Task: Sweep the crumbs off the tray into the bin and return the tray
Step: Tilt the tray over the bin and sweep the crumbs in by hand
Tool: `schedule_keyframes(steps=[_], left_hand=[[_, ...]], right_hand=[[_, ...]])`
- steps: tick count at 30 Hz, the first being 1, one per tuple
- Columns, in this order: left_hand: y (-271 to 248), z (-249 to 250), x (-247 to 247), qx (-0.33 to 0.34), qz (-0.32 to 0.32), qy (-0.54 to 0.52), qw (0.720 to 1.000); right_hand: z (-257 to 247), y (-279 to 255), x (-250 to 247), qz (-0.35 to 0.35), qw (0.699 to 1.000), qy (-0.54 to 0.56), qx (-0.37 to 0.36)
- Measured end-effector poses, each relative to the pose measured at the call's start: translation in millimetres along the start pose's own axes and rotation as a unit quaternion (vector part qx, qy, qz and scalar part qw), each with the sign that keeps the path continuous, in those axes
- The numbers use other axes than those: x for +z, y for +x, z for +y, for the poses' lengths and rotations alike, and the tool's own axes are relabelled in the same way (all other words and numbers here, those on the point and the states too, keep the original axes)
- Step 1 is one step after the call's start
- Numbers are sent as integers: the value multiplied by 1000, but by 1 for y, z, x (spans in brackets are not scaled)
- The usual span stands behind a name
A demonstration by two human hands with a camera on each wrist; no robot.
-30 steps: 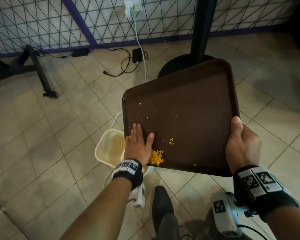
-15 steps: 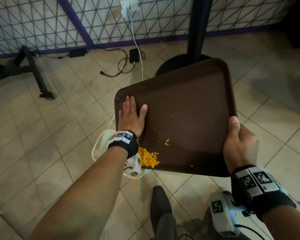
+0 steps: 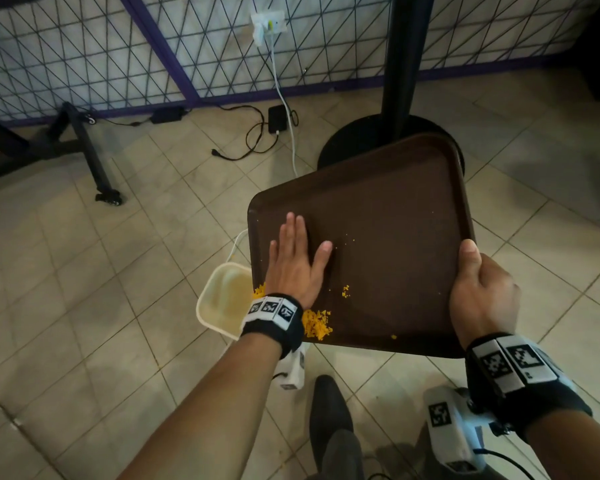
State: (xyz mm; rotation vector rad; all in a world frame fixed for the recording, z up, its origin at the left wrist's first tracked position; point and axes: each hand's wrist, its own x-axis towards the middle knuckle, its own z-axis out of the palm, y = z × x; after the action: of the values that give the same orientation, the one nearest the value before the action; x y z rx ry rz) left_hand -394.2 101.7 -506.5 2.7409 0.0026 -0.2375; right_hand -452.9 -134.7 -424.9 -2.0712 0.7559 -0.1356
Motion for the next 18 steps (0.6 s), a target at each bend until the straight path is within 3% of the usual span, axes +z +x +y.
schedule_keyframes(steps=[3, 7, 9, 15, 18], left_hand=[[-13, 0, 17, -7, -20, 18, 1000], [-49, -31, 37, -90, -80, 21, 992], [-52, -32, 33, -99, -78, 26, 992], [-26, 59, 11, 100, 5, 22, 995], [-29, 76, 17, 136, -5, 52, 989]], right_hand=[[-4, 1, 0, -6, 1000, 13, 10], [-3, 1, 0, -7, 1000, 13, 17], [-1, 1, 0, -7, 1000, 7, 17], [-6, -3, 2, -16, 1000, 16, 17], [-7, -3, 2, -14, 1000, 19, 16]])
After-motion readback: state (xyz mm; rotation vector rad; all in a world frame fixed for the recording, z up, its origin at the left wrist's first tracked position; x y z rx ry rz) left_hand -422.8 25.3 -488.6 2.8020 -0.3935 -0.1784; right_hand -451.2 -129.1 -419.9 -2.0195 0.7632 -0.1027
